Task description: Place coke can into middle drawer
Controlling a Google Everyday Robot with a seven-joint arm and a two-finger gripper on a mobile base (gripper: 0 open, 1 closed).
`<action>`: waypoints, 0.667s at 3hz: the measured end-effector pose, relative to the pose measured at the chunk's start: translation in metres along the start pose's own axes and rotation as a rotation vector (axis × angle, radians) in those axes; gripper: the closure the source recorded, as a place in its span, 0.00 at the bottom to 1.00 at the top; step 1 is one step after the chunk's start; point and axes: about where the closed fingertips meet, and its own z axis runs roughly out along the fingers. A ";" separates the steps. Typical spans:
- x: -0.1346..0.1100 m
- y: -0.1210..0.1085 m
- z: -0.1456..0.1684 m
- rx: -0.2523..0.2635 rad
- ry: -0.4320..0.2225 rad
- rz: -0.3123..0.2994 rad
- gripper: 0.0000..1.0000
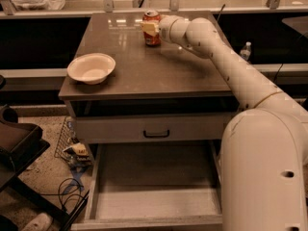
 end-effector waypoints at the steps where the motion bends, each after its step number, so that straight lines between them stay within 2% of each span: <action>1: 0.001 0.002 0.002 -0.004 0.001 0.001 0.88; 2: 0.002 0.004 0.004 -0.007 0.002 0.002 1.00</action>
Offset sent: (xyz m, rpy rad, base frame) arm -0.0001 0.0026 -0.0011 0.0002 0.0015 0.0030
